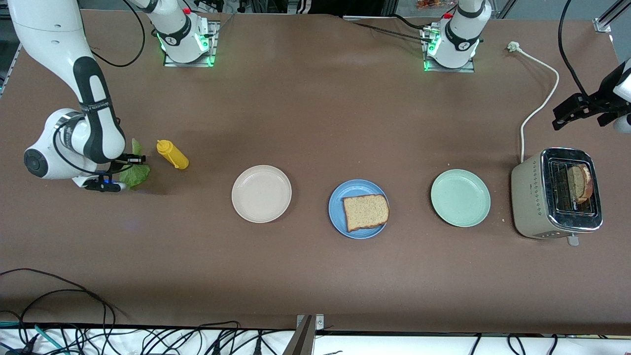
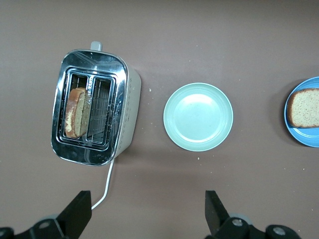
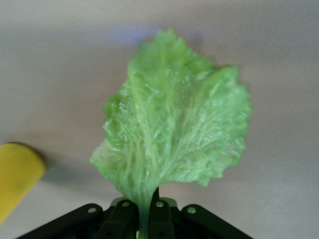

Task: Make sandwich in blue plate with both arms
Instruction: 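Lift the lettuce with the right gripper and carry it over the bread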

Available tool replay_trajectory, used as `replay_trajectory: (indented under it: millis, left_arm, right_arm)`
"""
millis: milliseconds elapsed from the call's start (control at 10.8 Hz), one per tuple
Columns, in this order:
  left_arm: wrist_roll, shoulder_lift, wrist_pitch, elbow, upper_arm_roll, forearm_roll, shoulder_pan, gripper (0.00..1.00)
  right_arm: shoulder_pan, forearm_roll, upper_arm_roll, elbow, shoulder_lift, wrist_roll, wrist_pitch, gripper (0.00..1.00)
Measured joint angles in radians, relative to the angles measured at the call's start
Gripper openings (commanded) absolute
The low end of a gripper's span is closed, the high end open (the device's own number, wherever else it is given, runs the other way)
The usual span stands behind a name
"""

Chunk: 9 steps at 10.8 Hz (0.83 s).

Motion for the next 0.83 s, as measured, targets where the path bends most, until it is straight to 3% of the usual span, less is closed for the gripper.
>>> replay_trajectory:
  millis: [185,556,834]
  left_arm:
    - [0.000,0.000,0.000,0.000,0.001,0.000,0.001,1.00]
    - [0.000,0.001,0.000,0.000,0.003,0.000,0.002,1.00]
    - [0.000,0.004,0.000,0.000,0.003,0.000,0.002,1.00]
  right_arm:
    - [0.000,0.000,-0.005,0.089,-0.034,-0.014,-0.138,0.00]
    - [0.004,-0.017,-0.010,0.388,-0.085,-0.024,-0.496,0.00]
    - [0.029,-0.017,0.018,0.586,-0.090,-0.027,-0.631,0.00]
